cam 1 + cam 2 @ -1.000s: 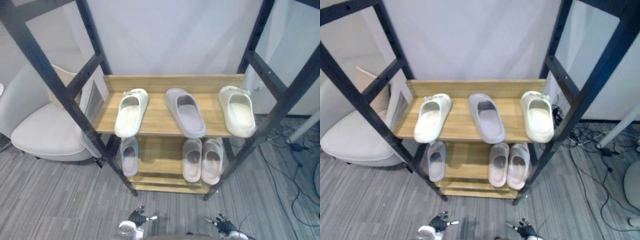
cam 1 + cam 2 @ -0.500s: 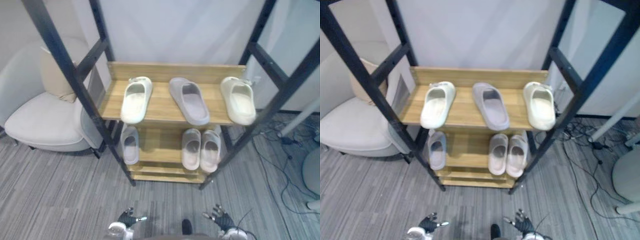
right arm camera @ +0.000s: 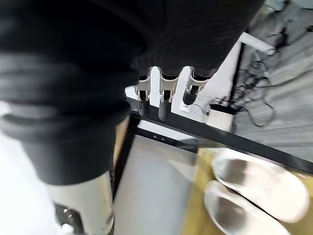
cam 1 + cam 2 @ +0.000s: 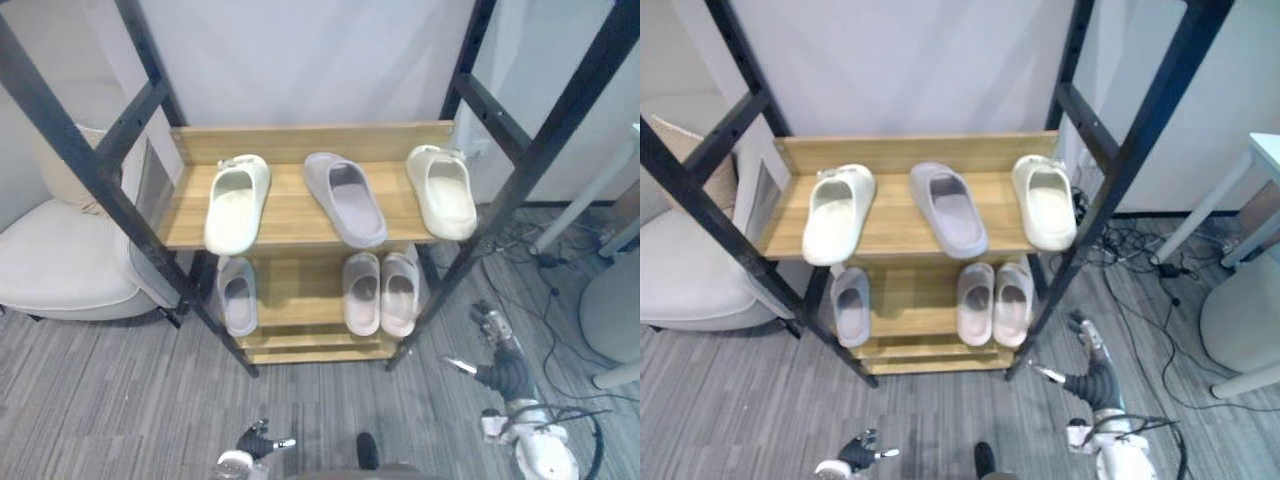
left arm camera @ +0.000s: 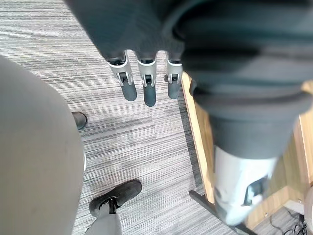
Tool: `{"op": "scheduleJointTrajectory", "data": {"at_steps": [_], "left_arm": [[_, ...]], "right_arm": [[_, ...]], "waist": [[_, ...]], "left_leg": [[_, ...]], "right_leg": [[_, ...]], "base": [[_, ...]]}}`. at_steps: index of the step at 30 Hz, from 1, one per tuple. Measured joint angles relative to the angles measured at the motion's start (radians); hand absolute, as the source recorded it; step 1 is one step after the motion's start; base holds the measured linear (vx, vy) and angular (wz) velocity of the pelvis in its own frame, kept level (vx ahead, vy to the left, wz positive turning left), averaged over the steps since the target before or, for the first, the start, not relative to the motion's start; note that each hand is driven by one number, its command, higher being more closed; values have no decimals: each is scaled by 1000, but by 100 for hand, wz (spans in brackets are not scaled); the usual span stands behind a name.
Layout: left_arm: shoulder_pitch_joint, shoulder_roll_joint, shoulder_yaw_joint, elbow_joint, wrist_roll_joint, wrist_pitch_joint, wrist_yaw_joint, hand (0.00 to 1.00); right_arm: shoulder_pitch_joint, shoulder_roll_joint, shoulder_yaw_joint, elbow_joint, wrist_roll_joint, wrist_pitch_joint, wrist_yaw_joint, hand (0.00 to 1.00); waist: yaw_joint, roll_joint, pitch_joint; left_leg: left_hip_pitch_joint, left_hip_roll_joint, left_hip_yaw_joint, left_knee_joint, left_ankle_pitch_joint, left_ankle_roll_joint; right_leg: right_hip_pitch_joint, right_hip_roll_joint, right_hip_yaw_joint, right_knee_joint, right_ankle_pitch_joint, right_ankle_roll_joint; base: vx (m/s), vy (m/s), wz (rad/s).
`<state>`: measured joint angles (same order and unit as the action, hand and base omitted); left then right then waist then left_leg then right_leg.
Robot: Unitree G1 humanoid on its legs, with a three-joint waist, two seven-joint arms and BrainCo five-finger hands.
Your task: Organize the slippers on the shoe rack
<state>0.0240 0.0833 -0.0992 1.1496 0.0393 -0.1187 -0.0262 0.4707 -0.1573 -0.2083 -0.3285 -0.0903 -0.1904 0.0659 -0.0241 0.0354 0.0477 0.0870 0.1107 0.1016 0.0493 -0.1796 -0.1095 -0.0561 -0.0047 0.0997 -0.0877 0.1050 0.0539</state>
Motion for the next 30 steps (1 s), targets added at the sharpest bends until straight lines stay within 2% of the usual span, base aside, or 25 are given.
{"op": "scheduleJointTrajectory", "data": {"at_steps": [4, 7, 16, 21, 25, 30], "left_arm": [[0, 0, -7, -1, 4, -3, -1, 0], [0, 2, -5, -1, 6, -4, -1, 0], [3, 19, -4, -10, 9, -5, 0, 0], [4, 19, 3, -12, 14, -5, 0, 0], [5, 20, 3, -19, 17, -4, 0, 0], [5, 20, 2, -22, 17, -4, 0, 0]], "right_arm": [[-82, -30, -27, -53, -21, -27, -29, 0], [-119, -59, -24, -52, -20, -28, -37, 0], [-314, -157, 16, -51, 23, -39, -48, 0], [-418, -190, 28, -41, 23, -39, -67, 0], [-526, -254, 37, 57, 25, -37, -83, 0], [-651, -312, 64, 199, 32, -11, -88, 0]], "waist": [[1, -3, -2], [2, -6, -2], [11, -49, -5], [12, -55, -6], [14, -60, -7], [19, -61, -6]], "left_leg": [[-16, -17, -8, 5, 8, 13], [-17, -21, -14, 5, 10, 15], [-41, -43, -60, 3, 23, 37], [-50, -52, -75, 2, 26, 42], [-52, -54, -83, -2, 27, 43], [-52, -53, -84, -7, 27, 43]], "right_leg": [[-13, -17, -5, 0, -1, 4], [-11, -21, -9, 0, 0, 6], [-11, -49, -35, 0, 4, 14], [-12, -59, -47, 0, 5, 16], [-12, -61, -59, 0, 4, 18], [-14, -59, -63, 0, 3, 19]], "base": [[13, 24, 6], [-24, 19, 8], [-55, 9, 12], [-4, 17, 10], [16, 11, 6], [0, 0, 0]]}}
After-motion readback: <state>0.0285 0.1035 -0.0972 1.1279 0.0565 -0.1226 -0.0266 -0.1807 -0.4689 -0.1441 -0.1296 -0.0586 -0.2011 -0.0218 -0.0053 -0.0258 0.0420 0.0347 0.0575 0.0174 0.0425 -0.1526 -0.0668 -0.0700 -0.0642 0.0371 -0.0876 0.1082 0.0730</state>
